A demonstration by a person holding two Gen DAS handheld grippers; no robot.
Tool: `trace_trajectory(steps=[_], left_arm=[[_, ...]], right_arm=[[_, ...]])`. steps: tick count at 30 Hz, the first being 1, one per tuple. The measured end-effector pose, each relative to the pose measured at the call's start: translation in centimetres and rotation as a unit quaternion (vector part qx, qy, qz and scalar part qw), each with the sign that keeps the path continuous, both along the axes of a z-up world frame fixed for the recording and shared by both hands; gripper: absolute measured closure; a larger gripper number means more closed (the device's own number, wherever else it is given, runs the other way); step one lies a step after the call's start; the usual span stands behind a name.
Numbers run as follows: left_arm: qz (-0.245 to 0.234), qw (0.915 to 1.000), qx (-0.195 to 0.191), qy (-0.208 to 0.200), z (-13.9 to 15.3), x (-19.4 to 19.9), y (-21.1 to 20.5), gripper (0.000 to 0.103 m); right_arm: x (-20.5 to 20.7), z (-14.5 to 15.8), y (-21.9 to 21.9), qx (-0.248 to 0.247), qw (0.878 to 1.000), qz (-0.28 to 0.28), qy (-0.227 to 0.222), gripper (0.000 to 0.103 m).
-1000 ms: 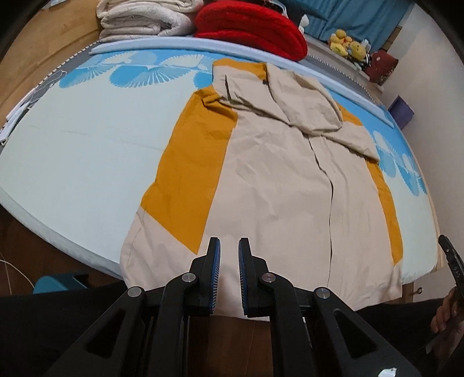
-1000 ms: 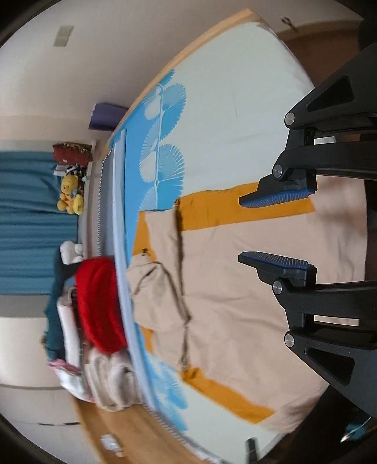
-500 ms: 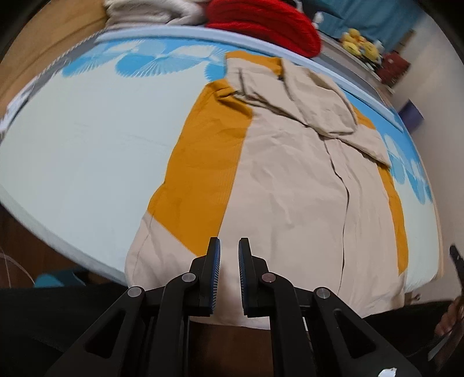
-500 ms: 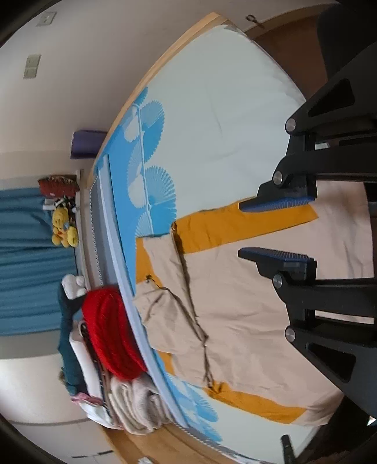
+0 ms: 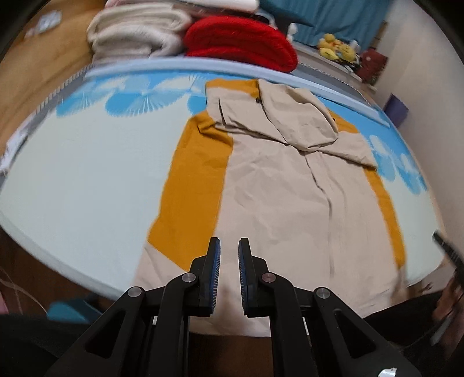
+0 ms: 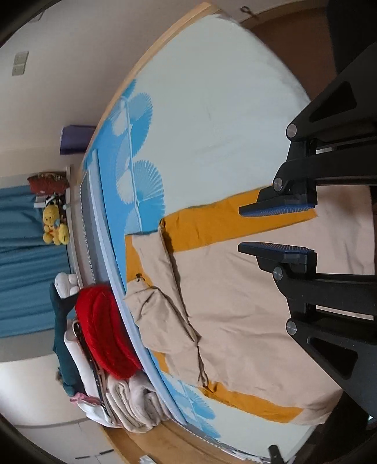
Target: Fold large clothes
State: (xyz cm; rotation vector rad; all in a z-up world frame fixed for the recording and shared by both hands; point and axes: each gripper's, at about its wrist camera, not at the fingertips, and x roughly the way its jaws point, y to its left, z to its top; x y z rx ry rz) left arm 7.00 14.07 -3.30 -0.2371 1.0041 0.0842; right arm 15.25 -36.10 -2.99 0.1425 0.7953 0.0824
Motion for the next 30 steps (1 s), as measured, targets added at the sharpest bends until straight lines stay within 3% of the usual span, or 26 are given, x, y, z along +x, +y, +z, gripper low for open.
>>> trace_trajectory(steps=[4,7,8,9,12,16,18,20,21,23,25,27,30], left_arm=[[0.012,0.9998,-0.014,0.009,-3.4,0.0,1.5,0.094],[0.062,0.9947,-0.049,0.066,-5.7,0.9,3.6,0.097],[0.066,0.9930,-0.086,0.046,-4.9,1.2,4.6,0.096],[0.062,0.9932,-0.093,0.034,-4.3,1.4,5.1,0.096],[0.040,0.9969,-0.065,0.018,-2.5,2.6,6.8,0.096],[0.035,0.9928,-0.112,0.023,-2.0,3.9,9.8,0.096],[0.054,0.9861,-0.148,0.050,-3.6,4.1,11.2,0.096],[0.099,0.9715,-0.190,0.101,-6.5,3.8,12.2,0.096],[0.115,0.9672,-0.193,0.118,-7.4,3.7,12.5,0.095],[0.133,0.9629,-0.196,0.130,-8.5,3.5,12.7,0.087],[0.138,0.9621,-0.188,0.141,-9.1,3.5,12.6,0.079],[0.144,0.9601,-0.180,0.158,-9.7,3.7,12.6,0.076],[0.151,0.9595,-0.163,0.173,-10.6,3.8,12.4,0.070]], right_arm=[[1.3,-1.0,0.7,0.001,1.000,0.002,0.017,0.083],[2.3,-2.0,0.6,0.001,0.999,0.002,0.034,0.083],[2.6,-1.8,0.2,0.003,0.999,0.001,0.033,0.083],[2.7,-1.4,0.0,0.003,1.000,-0.001,0.028,0.083],[2.5,1.2,-1.9,0.009,1.000,-0.006,-0.012,0.083],[2.5,3.6,-3.3,-0.022,0.999,0.018,-0.029,0.083],[2.8,3.5,-3.8,-0.027,0.999,0.031,-0.010,0.080],[3.6,2.0,-4.4,-0.008,0.998,0.037,0.047,0.073],[4.0,0.8,-4.8,0.012,0.996,0.035,0.083,0.073],[4.3,-1.6,-5.6,0.048,0.992,0.031,0.110,0.072],[4.2,-4.3,-6.3,0.050,0.991,0.012,0.127,0.070],[4.4,-7.8,-7.0,0.040,0.983,-0.019,0.178,0.070],[5.0,-9.1,-8.1,0.053,0.978,-0.042,0.196,0.070]])
